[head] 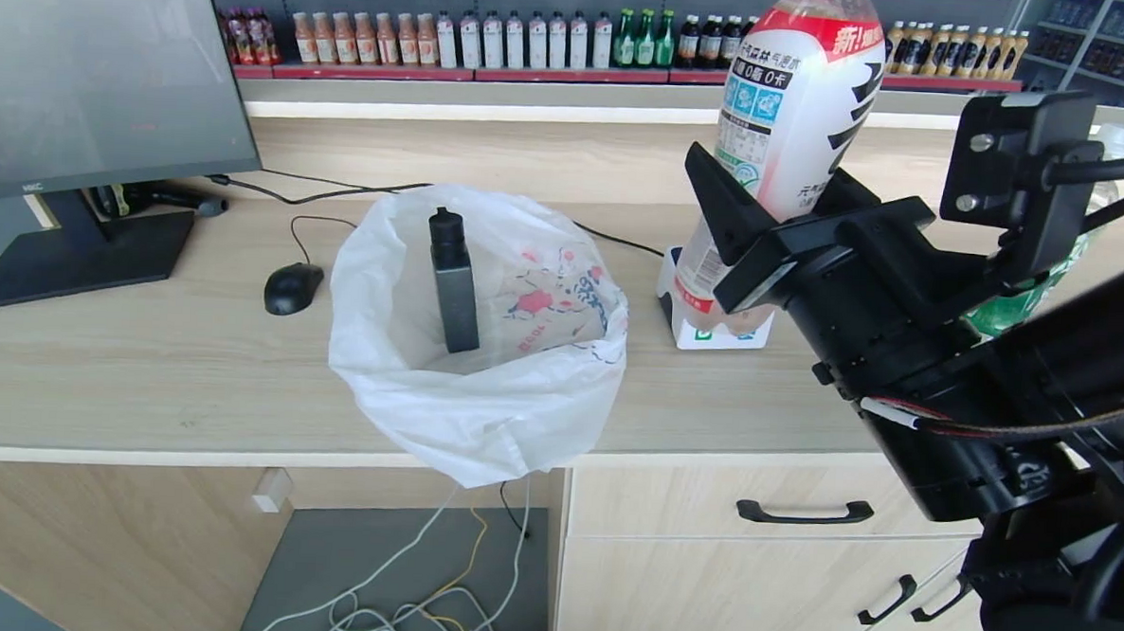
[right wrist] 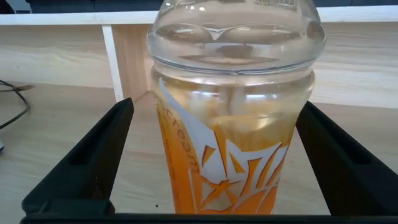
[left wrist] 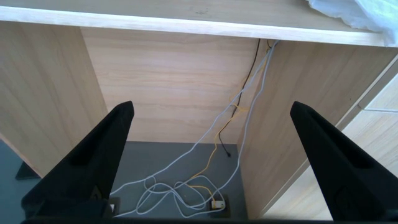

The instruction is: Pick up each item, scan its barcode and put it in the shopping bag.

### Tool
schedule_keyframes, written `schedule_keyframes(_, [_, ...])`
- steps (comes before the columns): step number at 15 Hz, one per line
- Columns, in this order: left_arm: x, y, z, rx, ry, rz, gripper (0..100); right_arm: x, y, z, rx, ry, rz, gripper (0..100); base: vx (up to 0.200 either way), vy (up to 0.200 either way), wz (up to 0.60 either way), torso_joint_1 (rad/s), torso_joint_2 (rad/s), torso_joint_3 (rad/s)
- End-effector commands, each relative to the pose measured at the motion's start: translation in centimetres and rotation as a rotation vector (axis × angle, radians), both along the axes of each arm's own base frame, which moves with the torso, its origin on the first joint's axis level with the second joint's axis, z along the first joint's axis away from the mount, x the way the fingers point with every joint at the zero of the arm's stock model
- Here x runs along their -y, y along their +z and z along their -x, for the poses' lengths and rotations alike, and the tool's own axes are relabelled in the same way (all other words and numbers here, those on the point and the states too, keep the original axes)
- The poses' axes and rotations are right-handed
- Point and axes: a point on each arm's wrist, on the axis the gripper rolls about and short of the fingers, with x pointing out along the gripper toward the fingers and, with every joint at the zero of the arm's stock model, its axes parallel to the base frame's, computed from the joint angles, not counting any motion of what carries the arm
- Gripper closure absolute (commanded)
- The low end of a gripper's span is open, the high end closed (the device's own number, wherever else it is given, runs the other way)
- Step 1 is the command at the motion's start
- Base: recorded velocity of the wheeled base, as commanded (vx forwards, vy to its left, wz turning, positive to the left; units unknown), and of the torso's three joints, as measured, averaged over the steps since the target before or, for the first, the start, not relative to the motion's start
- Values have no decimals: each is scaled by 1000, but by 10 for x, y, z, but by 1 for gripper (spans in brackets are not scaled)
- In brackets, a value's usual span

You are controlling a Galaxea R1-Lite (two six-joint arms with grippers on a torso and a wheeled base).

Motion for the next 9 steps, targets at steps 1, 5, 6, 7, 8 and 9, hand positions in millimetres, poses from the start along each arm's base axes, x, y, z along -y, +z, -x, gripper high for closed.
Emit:
schedule_keyframes(1, [0,0,0,0,0,1,0,1,-1,1,-4,2,0,100,0,0,0,0,0,0])
schedule_keyframes(5, [0,0,0,0,0,1,0,1,-2,0,-16,13,-16,100,0,50,0,1,-1,-2])
schedule_keyframes(6, [0,0,0,0,0,1,0,2,-2,0,-18,14,-20,100,0,200,0,2,-2,2])
schedule_keyframes(7, [0,0,0,0,0,1,0,3,-3,-2,-23,10,-22,100,0,200,0,-7,-2,12])
schedule_keyframes(8, [0,0,0,0,0,1,0,4,-3,-3,-25,8,-25,100,0,200,0,2,7,7])
schedule_keyframes(9, [0,0,0,0,0,1,0,5,-3,-3,-26,8,-28,100,0,200,0,7,2,7])
